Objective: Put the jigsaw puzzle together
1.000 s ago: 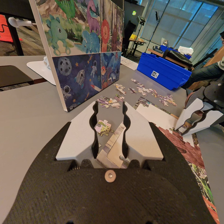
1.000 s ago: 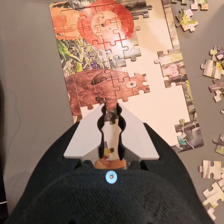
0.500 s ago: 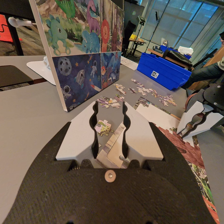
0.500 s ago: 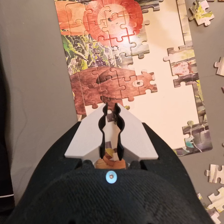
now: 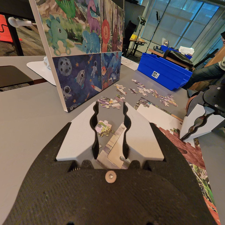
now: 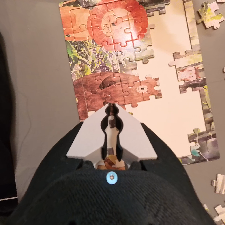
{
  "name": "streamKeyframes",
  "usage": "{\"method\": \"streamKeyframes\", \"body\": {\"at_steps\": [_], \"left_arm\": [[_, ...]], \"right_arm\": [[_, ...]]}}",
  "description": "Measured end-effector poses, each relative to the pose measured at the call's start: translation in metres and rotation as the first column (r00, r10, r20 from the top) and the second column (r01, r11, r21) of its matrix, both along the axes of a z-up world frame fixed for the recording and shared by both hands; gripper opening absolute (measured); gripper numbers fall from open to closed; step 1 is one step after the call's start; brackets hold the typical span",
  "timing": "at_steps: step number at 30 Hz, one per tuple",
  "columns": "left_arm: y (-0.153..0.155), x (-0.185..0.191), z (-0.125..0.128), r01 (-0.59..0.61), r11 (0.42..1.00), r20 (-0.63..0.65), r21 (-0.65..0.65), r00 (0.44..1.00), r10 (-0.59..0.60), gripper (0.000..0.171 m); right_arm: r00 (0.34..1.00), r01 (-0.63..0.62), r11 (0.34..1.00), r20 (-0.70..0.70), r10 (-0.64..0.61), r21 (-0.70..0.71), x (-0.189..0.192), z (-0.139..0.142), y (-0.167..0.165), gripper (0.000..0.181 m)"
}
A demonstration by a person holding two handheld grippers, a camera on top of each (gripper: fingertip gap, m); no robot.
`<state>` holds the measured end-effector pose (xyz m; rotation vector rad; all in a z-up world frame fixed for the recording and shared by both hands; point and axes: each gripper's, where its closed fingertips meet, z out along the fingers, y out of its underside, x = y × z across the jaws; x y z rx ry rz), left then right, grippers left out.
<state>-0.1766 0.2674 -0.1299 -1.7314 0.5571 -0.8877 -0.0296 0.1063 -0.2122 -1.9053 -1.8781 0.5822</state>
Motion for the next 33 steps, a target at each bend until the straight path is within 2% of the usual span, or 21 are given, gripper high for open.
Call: {"method": "streamKeyframes", "body": {"at_steps": [8,16,18,20,23,27,29,31,33], "left_arm": [[0.0,0.0,0.0,0.0,1.0,0.001,0.0,1.0,0.0,0.039],[0.0,0.0,0.0,0.0,1.0,-0.002,0.0,1.0,0.0,0.039],[0.0,0.0,0.0,0.0,1.0,-0.005,0.003,1.0,0.0,0.039],[0.0,0.001,0.0,0.001,1.0,-0.008,0.004,1.0,-0.001,0.039],[0.0,0.001,-0.001,0.004,1.0,-0.012,0.002,1.0,-0.004,0.039],[0.0,0.0,0.0,-0.001,1.0,-0.003,0.004,1.0,0.001,0.039],[0.0,0.001,0.0,-0.002,1.0,-0.009,0.007,1.0,0.002,0.039],[-0.001,0.002,-0.001,-0.001,1.0,-0.024,0.01,1.0,0.001,0.039],[-0.001,0.004,-0.002,0.002,1.0,-0.043,0.013,0.999,-0.001,0.039]], "right_arm": [[0.997,0.076,0.997,-0.004,-0.076,0.014,0.014,0.001,0.012,0.004],[0.996,0.087,0.996,-0.013,-0.087,0.017,0.016,0.001,0.014,0.003],[0.994,0.109,0.992,-0.038,-0.107,0.07,0.018,0.007,0.025,0.001],[0.981,0.164,0.977,-0.126,-0.148,0.133,0.02,0.023,0.044,0.002],[0.924,0.3,0.932,-0.307,-0.23,0.203,0.033,0.047,0.087,0.006],[0.814,0.469,0.857,-0.482,-0.325,0.214,0.061,0.059,0.14,0.005],[0.737,0.523,0.84,-0.572,-0.358,0.148,0.07,0.064,0.15,0.004],[0.705,0.526,0.846,-0.6,-0.378,0.084,0.078,0.067,0.146,0.008],[0.686,0.561,0.82,-0.618,-0.384,0.112,0.091,0.068,0.148,0.007]]}}
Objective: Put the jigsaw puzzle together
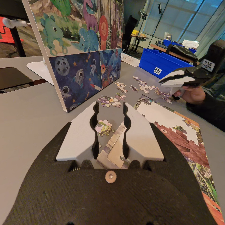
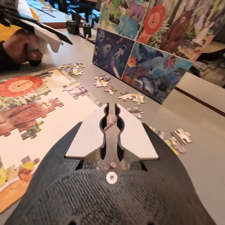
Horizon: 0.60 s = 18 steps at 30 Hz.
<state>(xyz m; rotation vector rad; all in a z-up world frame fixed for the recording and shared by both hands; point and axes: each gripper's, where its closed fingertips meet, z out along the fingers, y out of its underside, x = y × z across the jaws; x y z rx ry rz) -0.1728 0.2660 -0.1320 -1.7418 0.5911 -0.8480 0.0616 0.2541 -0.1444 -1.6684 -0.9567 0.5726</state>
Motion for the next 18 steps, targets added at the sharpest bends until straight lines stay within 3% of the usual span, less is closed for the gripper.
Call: {"method": "streamKeyframes", "body": {"at_steps": [3,7,10,13,18], "left_arm": [[-0.001,0.002,-0.002,0.003,1.0,-0.024,0.002,1.0,-0.003,0.039],[-0.001,0.004,-0.003,-0.003,1.0,-0.052,0.014,0.999,0.004,0.039],[-0.002,0.005,-0.004,-0.009,1.0,-0.075,0.028,0.997,0.011,0.038],[-0.002,0.006,-0.005,-0.014,0.999,-0.098,0.038,0.995,0.018,0.038],[-0.001,0.005,-0.005,-0.029,0.999,-0.105,0.045,0.994,0.033,0.038]], "right_arm": [[0.998,0.058,0.998,-0.002,-0.058,0.017,0.016,0.003,0.007,0.009],[0.983,0.021,0.998,-0.183,-0.03,-0.052,0.015,0.019,0.004,0.014],[0.971,0.016,0.998,-0.236,-0.032,-0.067,0.018,0.024,0.004,0.017],[0.973,0.034,0.997,-0.228,-0.048,-0.062,0.023,0.026,0.004,0.017],[0.974,0.166,0.986,-0.163,-0.16,0.024,0.055,0.037,0.01,0.017]]}}
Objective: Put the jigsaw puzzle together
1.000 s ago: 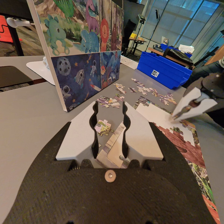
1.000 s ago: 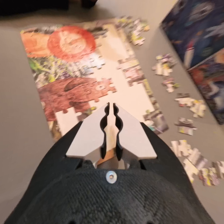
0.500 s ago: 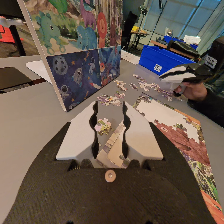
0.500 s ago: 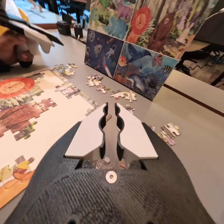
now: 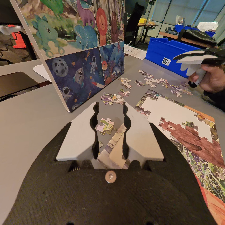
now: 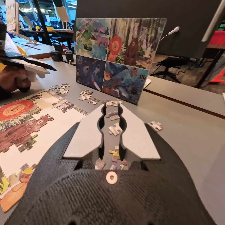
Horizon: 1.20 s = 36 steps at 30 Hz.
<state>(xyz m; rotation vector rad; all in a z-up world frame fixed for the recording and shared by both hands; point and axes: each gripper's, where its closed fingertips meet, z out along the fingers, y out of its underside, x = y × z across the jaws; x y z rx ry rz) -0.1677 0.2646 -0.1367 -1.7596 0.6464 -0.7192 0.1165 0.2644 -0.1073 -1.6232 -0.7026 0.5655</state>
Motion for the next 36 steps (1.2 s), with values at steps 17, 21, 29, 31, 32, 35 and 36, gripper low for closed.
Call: {"method": "streamKeyframes", "body": {"at_steps": [17,21,29,31,32,35,36], "left_arm": [[0.001,-0.002,-0.002,-0.018,1.0,-0.009,-0.011,1.0,0.018,0.038],[0.001,-0.001,-0.003,-0.002,1.0,-0.002,-0.029,1.0,0.002,0.038],[0.003,-0.002,-0.003,0.008,0.999,0.029,-0.051,1.0,-0.006,0.039],[0.003,-0.003,-0.002,0.006,0.998,0.045,-0.057,0.999,-0.003,0.039],[0.003,-0.004,-0.002,0.007,0.998,0.053,-0.06,0.999,-0.004,0.039],[0.004,-0.005,-0.002,0.013,0.997,0.071,-0.074,0.997,-0.008,0.038],[0.004,-0.005,-0.002,0.014,0.997,0.075,-0.078,0.997,-0.008,0.038]], "right_arm": [[0.995,0.019,0.998,-0.098,-0.013,0.053,0.021,0.025,-0.008,0.018],[0.994,0.023,0.999,-0.108,-0.018,0.049,0.024,0.027,-0.008,0.018],[0.993,0.086,0.994,-0.092,-0.079,0.072,0.04,0.036,-0.007,0.017],[0.992,0.092,0.994,-0.089,-0.086,0.065,0.042,0.034,-0.006,0.017],[0.992,0.095,0.994,-0.087,-0.09,0.061,0.042,0.034,-0.005,0.017],[0.992,0.105,0.993,-0.078,-0.1,0.059,0.043,0.033,-0.004,0.017],[0.991,0.112,0.992,-0.075,-0.107,0.06,0.044,0.033,-0.004,0.017]]}}
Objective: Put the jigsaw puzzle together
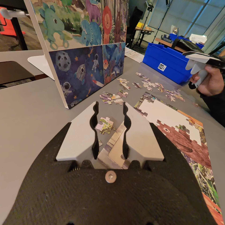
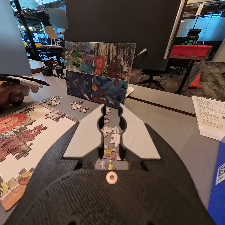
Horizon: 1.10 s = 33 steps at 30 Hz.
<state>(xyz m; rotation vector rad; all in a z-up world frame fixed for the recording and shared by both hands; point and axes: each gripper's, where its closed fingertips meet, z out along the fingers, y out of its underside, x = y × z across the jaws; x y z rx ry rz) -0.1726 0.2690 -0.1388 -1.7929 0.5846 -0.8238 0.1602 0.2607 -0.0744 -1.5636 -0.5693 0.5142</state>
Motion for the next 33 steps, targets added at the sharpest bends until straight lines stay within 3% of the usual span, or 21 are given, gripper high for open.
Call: {"method": "streamKeyframes", "body": {"at_steps": [13,19,33], "left_arm": [[0.001,-0.001,0.0,-0.009,1.0,0.001,-0.001,1.0,0.009,0.039],[0.0,0.0,0.0,-0.004,1.0,-0.015,0.009,1.0,0.004,0.039],[-0.002,0.0,0.003,-0.011,0.999,-0.01,0.031,1.0,0.011,0.038]], "right_arm": [[0.999,0.027,0.994,-0.017,-0.029,-0.109,0.012,-0.016,0.008,0.024],[0.999,0.023,0.993,0.025,-0.021,-0.12,0.003,-0.025,0.009,0.023],[0.998,-0.014,0.996,-0.055,0.009,-0.09,-0.003,-0.02,0.008,0.021]]}}
